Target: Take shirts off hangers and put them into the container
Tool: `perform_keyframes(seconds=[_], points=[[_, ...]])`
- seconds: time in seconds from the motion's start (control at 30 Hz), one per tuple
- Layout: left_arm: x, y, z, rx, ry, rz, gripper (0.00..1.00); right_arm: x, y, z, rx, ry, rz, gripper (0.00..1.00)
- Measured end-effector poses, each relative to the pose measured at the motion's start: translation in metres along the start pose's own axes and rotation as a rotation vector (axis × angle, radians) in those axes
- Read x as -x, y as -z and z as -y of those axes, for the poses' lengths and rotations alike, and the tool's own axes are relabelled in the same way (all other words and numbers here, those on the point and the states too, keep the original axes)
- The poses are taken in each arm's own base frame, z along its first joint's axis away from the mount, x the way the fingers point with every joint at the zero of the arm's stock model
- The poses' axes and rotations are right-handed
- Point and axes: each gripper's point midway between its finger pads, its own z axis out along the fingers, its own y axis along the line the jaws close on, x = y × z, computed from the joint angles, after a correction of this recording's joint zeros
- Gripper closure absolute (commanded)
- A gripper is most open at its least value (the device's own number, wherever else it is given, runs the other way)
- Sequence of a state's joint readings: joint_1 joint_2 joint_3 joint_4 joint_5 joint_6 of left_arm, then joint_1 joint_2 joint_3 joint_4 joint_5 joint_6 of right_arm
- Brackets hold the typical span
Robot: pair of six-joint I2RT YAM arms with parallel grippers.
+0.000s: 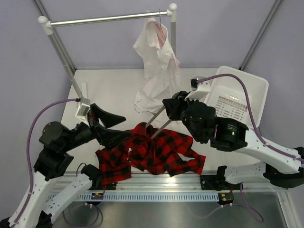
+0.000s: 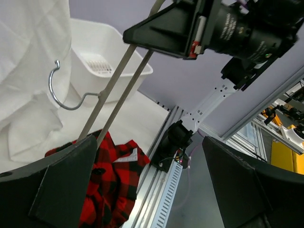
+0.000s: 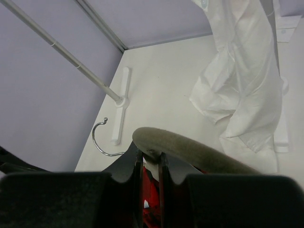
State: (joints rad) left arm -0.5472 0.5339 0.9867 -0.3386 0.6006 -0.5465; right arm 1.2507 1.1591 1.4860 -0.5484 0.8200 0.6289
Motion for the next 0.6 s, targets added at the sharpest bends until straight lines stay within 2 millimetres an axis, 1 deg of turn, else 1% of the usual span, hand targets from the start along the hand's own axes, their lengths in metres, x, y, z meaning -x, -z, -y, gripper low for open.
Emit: perform_keyframes(seconds=[0.1, 0.17, 0.23, 0.3, 0.4, 0.5, 0.6], points=[[0.011, 0.004, 0.011, -0.022, -0.034, 0.033, 0.01, 0.001, 0.002, 0.005, -0.011, 0.008, -0.001, 1.00], [0.016, 0.004, 0.013, -0.027, -0.048, 0.040, 0.01, 0.001, 0.004, 0.007, -0.014, 0.013, -0.004, 1.00], [0.014, 0.001, 0.009, -0.024, -0.045, 0.033, 0.02, 0.003, 0.006, 0.008, -0.013, 0.014, -0.005, 1.00], [0.007, -0.003, 0.003, -0.024, -0.038, 0.020, 0.02, 0.009, 0.011, 0.009, -0.009, 0.012, -0.007, 1.00], [-0.012, -0.011, -0.007, -0.045, -0.017, -0.024, 0.04, 0.031, 0.023, 0.004, 0.022, -0.026, 0.014, 1.00], [-0.023, -0.019, -0.011, -0.091, -0.012, -0.058, 0.07, 0.060, 0.040, 0.001, 0.063, -0.081, 0.048, 1.00], [-0.030, -0.027, -0.011, -0.140, -0.013, -0.082, 0.08, 0.093, 0.059, 0.001, 0.101, -0.142, 0.093, 1.00]])
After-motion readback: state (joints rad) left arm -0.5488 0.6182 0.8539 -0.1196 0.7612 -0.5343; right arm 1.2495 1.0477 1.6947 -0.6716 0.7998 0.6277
